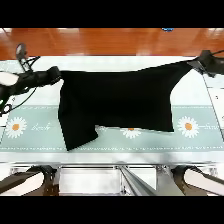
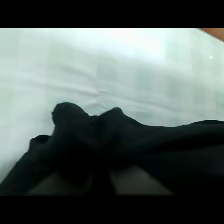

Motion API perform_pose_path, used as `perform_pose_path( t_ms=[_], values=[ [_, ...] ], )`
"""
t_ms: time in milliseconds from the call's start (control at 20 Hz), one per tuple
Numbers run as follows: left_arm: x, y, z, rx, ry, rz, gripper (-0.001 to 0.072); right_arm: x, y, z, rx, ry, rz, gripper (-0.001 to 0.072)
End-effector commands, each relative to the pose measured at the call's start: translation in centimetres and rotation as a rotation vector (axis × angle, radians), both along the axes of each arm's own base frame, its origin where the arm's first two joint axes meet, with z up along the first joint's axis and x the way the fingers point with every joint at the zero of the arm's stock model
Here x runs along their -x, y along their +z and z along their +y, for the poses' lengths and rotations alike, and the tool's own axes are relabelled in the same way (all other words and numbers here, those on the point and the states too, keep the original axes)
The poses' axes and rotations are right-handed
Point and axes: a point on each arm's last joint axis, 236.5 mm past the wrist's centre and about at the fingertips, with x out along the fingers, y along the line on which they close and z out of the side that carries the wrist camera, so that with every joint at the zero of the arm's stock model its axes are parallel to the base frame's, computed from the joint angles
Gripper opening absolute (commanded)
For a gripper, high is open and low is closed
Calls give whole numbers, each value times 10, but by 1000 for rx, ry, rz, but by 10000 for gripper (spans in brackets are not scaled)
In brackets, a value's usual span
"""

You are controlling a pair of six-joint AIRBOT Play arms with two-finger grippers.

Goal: Fold the shirts.

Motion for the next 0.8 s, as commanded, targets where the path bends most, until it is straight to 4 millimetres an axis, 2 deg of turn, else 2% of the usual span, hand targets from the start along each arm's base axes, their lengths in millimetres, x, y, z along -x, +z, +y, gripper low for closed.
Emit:
perform_pose_path(
  t_ms=[0,50,100,150,200,300,400,450,550,650,750],
  values=[
    [-26,-33,-14,27,-47,89,508,-41,-37,1,-184,-31,61,414],
    [-21,-35,-12,21,-84,124,507,-40,-39,-4,-182,-30,74,416],
    [-14,-33,0,-2,-116,158,507,-35,-36,-12,-183,-36,82,416],
    [-4,-30,18,-22,-134,201,507,-26,-30,-24,-186,-36,89,416],
    [8,-29,47,-42,-115,262,507,-12,-25,-37,-184,-34,103,415],
    [35,-26,107,-55,-32,338,507,31,-28,-69,-107,-19,187,415],
    [66,-31,148,-4,76,394,507,79,-46,-97,-13,-67,286,415],
    [87,-44,154,47,110,448,507,103,-60,-102,-1,-108,328,415],
    [121,-76,144,169,135,553,506,142,-94,-94,-36,-184,384,415],
    [135,-98,126,252,133,576,506,171,-118,-74,-67,-192,404,415],
    [138,-111,116,288,152,586,506,188,-129,-55,-80,-169,417,415]
  ],
)
